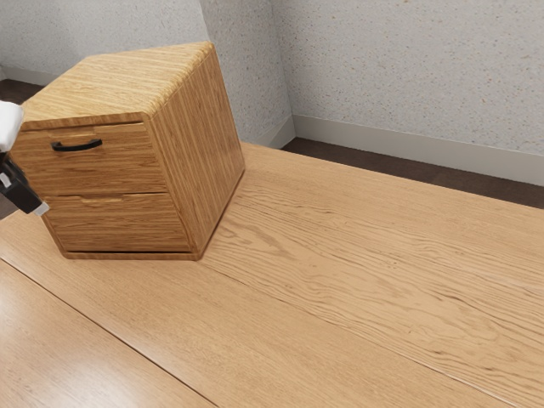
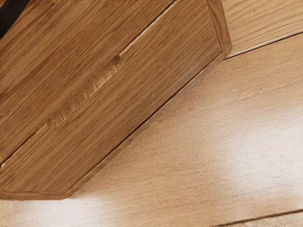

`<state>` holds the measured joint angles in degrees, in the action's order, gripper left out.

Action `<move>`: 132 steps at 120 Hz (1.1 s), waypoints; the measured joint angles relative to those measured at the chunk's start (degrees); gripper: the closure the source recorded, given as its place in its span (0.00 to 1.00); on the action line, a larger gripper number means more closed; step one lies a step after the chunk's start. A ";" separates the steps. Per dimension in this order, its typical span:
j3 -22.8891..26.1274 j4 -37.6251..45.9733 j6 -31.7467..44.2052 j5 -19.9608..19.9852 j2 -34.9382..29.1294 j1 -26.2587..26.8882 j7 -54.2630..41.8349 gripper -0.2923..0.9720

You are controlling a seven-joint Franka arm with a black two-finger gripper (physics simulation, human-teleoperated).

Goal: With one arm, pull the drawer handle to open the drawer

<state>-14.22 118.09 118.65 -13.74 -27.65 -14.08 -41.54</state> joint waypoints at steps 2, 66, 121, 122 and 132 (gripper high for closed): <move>0.20 0.56 0.94 -0.25 -0.31 -0.27 -0.69 0.23; 0.09 4.11 14.90 -1.55 1.61 -3.69 -14.47 0.23; 0.12 -1.86 16.46 -1.10 8.94 -3.06 -19.41 0.23; 0.11 -1.96 16.46 -1.10 9.08 -3.06 -19.47 0.23; 0.07 -3.09 16.51 -0.53 10.61 -3.12 -20.05 0.23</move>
<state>-14.14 114.99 135.16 -14.27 -17.04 -17.20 -61.59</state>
